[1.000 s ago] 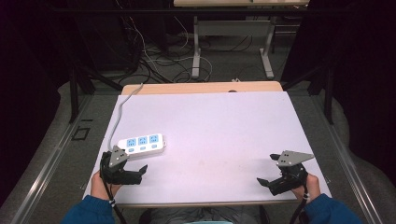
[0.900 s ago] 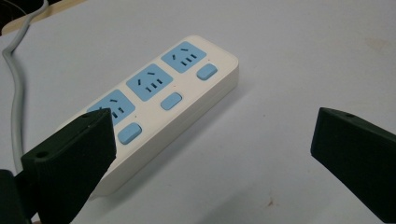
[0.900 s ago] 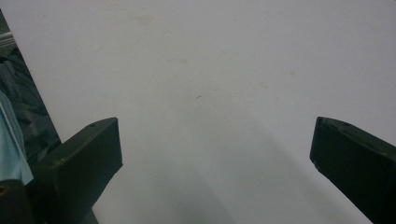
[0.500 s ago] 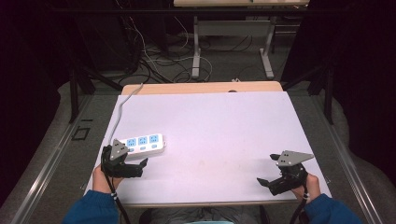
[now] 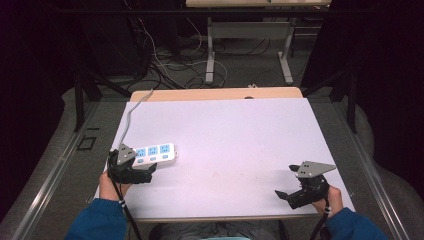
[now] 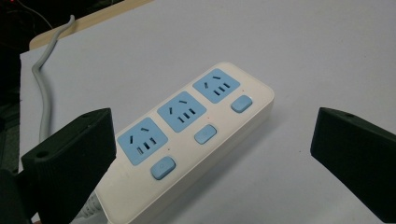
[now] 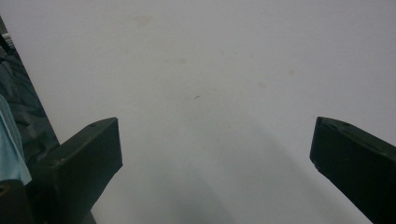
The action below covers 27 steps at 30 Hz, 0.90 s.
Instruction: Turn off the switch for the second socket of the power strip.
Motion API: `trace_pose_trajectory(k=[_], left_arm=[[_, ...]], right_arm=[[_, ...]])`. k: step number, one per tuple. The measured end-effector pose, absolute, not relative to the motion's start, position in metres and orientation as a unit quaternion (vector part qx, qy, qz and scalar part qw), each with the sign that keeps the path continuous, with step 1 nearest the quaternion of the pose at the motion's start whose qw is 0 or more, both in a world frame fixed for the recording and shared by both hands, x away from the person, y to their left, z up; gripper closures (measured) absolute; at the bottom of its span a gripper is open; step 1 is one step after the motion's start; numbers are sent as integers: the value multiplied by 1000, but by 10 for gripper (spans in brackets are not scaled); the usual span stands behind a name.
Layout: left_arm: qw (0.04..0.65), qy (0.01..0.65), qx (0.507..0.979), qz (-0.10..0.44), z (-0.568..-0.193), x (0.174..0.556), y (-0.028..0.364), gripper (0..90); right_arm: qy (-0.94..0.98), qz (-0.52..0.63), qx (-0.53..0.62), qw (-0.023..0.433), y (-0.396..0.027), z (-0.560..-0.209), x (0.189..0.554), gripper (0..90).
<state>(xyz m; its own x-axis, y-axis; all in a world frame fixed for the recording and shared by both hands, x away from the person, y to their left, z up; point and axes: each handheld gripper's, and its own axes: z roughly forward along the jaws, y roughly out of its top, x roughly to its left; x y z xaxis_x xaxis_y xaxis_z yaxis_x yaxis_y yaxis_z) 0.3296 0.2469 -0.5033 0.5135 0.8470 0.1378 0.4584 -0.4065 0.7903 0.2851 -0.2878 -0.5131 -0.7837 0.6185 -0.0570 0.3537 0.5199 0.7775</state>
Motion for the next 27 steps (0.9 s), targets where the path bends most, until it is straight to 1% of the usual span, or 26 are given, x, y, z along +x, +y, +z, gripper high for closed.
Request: trace_pose_trajectory(k=[4, 7, 16, 19, 27], left_arm=[[354, 412, 793, 276, -502, 334, 248, 1], [361, 423, 784, 276, -504, 338, 250, 0], [356, 430, 783, 274, -505, 349, 257, 0], [363, 436, 777, 272, -507, 352, 257, 0], [357, 439, 781, 265, -511, 361, 259, 0]], right_arm=[[854, 401, 281, 175, -288, -513, 286, 16], [854, 400, 286, 171, -288, -514, 286, 17], [855, 400, 282, 173, -288, -514, 286, 16], [855, 400, 284, 169, -288, -514, 287, 17], [855, 400, 283, 170, -288, -514, 286, 17]])
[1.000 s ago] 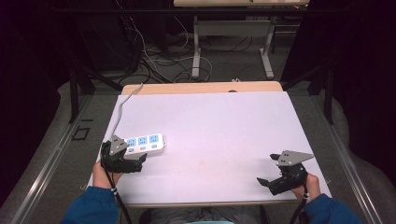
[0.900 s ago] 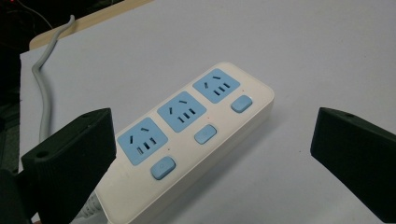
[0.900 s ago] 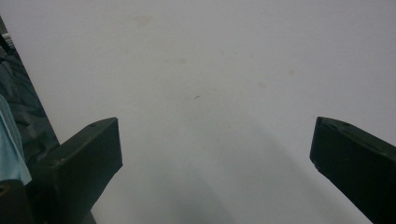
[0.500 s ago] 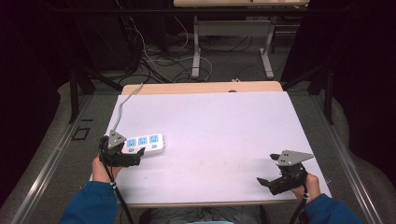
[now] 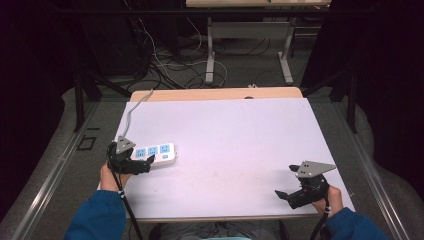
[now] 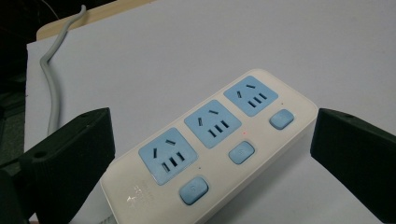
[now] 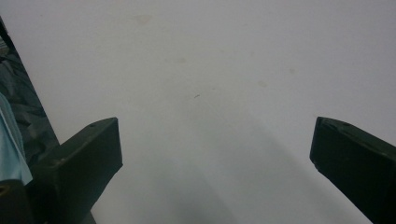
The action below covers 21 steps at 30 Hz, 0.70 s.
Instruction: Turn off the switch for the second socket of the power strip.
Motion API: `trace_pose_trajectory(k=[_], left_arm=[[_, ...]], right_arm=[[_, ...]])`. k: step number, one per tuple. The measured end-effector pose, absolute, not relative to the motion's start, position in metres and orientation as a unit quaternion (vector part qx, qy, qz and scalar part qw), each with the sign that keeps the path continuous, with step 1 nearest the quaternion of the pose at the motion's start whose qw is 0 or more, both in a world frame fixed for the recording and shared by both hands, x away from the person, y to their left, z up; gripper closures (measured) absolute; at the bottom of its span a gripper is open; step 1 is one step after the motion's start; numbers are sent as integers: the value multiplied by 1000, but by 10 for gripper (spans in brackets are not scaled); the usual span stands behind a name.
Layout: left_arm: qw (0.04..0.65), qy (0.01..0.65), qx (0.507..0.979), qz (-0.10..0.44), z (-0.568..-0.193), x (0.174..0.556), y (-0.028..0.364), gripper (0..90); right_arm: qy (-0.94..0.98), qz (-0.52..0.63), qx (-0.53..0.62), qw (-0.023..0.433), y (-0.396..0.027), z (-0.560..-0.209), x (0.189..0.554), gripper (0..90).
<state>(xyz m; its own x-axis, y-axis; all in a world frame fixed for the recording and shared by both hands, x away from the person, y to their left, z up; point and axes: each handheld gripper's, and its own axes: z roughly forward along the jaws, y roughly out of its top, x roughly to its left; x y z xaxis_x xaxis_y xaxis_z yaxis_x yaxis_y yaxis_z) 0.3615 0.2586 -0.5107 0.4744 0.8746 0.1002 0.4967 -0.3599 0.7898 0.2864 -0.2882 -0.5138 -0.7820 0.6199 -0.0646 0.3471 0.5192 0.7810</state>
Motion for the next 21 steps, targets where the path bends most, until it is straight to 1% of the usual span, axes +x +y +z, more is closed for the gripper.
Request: trace_pose_trajectory(k=[21], left_arm=[[349, 455, 778, 255, -518, 375, 261, 3]], right_arm=[[855, 402, 279, 171, -288, -514, 286, 17]])
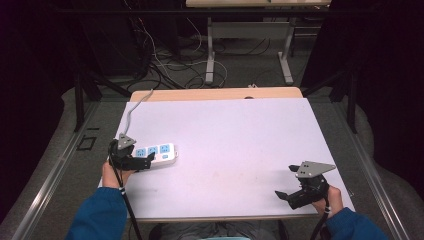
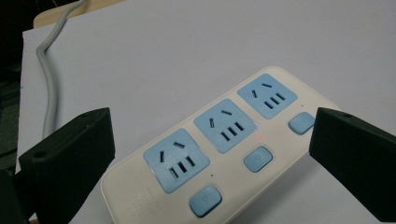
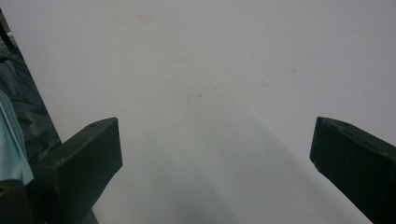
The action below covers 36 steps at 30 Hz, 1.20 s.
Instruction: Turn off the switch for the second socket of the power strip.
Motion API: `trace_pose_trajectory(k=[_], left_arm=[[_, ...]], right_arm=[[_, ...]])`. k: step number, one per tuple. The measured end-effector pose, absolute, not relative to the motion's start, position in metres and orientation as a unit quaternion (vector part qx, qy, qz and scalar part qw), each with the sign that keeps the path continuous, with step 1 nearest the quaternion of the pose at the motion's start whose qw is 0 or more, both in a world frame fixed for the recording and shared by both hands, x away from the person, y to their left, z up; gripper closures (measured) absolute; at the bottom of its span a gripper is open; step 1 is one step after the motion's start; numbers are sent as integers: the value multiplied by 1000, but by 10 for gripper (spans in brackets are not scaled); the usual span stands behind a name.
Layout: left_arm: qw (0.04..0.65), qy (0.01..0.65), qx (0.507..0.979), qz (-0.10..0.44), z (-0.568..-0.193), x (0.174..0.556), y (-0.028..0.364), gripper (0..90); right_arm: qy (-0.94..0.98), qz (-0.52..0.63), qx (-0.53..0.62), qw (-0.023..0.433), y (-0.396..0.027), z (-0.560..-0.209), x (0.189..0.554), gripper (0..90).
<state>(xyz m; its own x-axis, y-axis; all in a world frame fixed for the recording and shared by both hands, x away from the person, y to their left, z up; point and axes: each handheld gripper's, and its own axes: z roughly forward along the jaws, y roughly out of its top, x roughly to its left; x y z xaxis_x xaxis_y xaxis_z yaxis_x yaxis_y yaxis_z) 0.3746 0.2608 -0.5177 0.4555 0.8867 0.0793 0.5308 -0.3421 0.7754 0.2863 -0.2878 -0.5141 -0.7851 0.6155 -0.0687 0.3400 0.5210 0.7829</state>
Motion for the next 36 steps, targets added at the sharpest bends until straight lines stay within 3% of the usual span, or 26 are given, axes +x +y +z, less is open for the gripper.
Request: trace_pose_trajectory(k=[5, 8, 12, 13, 15, 16, 17, 18, 19, 21, 22, 23, 29, 36], left_arm=[[356, 459, 774, 253, -519, 375, 261, 19], [358, 458, 774, 252, -519, 375, 262, 90], [358, 456, 775, 249, -519, 375, 262, 264], [360, 457, 775, 248, -519, 374, 262, 264], [361, 456, 776, 246, -520, 374, 262, 406], [364, 455, 776, 242, -520, 374, 262, 406], [367, 453, 776, 240, -520, 374, 262, 491], [369, 451, 777, 240, -520, 374, 262, 491], [373, 449, 777, 237, -520, 373, 262, 583], [379, 447, 775, 236, -520, 372, 261, 620], [389, 444, 772, 236, -520, 371, 262, 702], [389, 444, 772, 236, -520, 371, 262, 728], [400, 444, 768, 231, -520, 369, 262, 861], [404, 432, 773, 231, -521, 368, 261, 898]], right_arm=[[855, 403, 280, 169, -288, -514, 286, 17], [855, 403, 279, 169, -288, -515, 287, 17], [855, 402, 281, 168, -287, -514, 286, 17], [855, 402, 281, 168, -287, -514, 286, 17], [855, 400, 283, 169, -287, -514, 286, 17], [855, 400, 283, 169, -287, -514, 286, 17], [855, 400, 282, 170, -288, -514, 286, 17], [855, 400, 282, 170, -288, -514, 286, 17], [855, 400, 282, 172, -287, -515, 286, 17], [854, 401, 283, 171, -287, -515, 286, 17], [855, 400, 283, 169, -287, -515, 286, 17], [855, 400, 283, 169, -287, -515, 286, 17], [857, 396, 282, 170, -288, -514, 286, 17], [855, 395, 284, 177, -287, -515, 286, 17]])
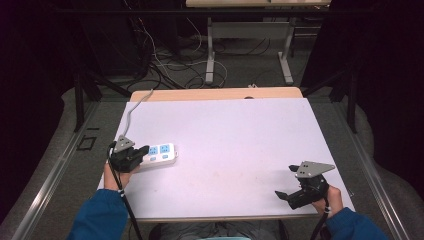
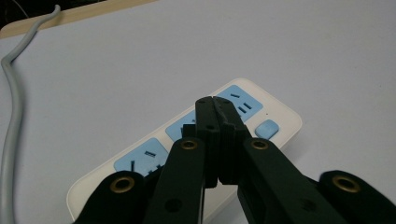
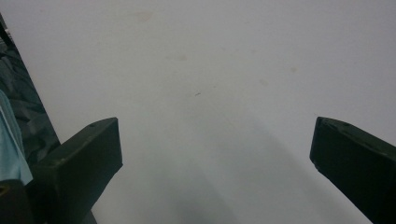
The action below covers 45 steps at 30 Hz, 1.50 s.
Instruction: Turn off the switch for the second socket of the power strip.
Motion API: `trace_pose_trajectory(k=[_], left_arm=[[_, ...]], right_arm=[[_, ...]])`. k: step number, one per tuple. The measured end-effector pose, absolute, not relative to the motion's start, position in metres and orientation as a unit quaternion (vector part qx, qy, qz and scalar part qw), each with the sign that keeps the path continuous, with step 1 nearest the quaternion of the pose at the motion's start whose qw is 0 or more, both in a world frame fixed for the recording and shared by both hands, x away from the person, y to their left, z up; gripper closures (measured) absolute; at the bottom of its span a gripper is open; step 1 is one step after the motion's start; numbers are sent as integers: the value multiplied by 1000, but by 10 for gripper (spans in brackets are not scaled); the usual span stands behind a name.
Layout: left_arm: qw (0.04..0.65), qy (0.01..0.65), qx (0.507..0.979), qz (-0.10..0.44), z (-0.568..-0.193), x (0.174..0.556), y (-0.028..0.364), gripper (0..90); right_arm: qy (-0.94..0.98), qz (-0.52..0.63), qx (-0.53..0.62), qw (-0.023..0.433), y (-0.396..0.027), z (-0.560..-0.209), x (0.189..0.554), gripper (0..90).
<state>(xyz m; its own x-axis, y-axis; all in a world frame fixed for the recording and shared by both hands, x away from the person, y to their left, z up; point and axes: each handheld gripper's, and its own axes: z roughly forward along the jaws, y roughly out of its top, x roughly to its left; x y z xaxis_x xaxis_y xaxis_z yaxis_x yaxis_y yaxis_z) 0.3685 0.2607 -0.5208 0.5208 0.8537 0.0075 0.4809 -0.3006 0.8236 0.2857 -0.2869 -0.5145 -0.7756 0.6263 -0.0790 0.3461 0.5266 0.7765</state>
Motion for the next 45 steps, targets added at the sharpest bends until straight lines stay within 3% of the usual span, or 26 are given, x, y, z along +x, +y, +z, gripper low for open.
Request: trace_pose_trajectory(k=[45], left_arm=[[359, 406, 814, 209, -540, 373, 248, 898]], right_arm=[[860, 393, 280, 167, -287, -515, 286, 17]])
